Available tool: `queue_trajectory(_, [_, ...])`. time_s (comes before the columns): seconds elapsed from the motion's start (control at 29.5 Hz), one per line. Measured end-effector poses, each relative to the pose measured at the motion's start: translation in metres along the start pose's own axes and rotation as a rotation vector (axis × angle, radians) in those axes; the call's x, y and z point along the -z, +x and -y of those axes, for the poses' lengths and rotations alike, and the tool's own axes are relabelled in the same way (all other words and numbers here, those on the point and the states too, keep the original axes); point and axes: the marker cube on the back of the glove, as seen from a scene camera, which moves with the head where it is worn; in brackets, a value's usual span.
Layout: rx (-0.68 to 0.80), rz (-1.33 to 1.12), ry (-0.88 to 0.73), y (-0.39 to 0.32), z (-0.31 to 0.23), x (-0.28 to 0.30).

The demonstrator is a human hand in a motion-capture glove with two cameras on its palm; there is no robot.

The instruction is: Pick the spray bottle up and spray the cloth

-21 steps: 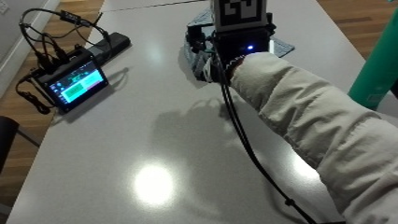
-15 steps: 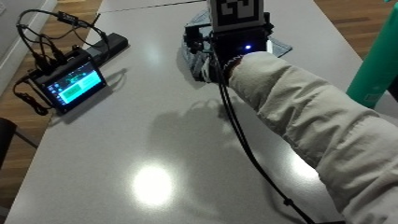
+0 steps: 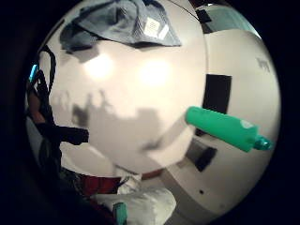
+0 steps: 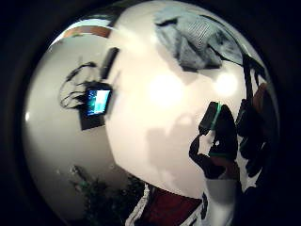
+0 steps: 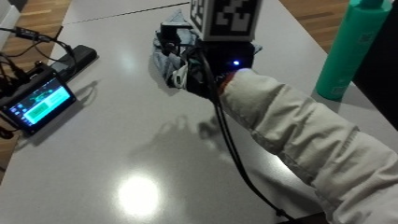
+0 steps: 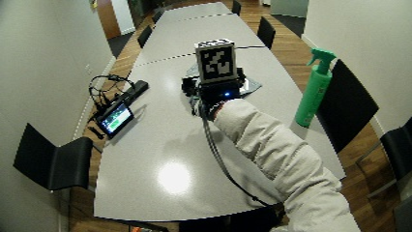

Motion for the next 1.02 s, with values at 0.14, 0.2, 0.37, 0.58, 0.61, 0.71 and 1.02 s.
queue_trajectory(0.14, [0.167, 0.272, 0.154, -0.01, -0.033, 0.006])
queue_trajectory(0.2, [0.311, 0.506, 0.235, -0.004, -0.058, 0.01])
queue_trajectory(0.37, [0.454, 1.117, 0.427, 0.031, -0.145, 0.033])
queue_trajectory(0.58, [0.167, 1.166, 0.978, 0.145, -0.149, 0.018])
queue_trajectory(0.61, [0.107, 1.152, 1.041, 0.162, -0.143, 0.014])
queue_trajectory(0.71, [-0.054, 1.155, 1.049, 0.192, -0.121, 0.003])
queue_trajectory(1.02, [-0.093, 1.222, 0.891, 0.241, -0.076, -0.028])
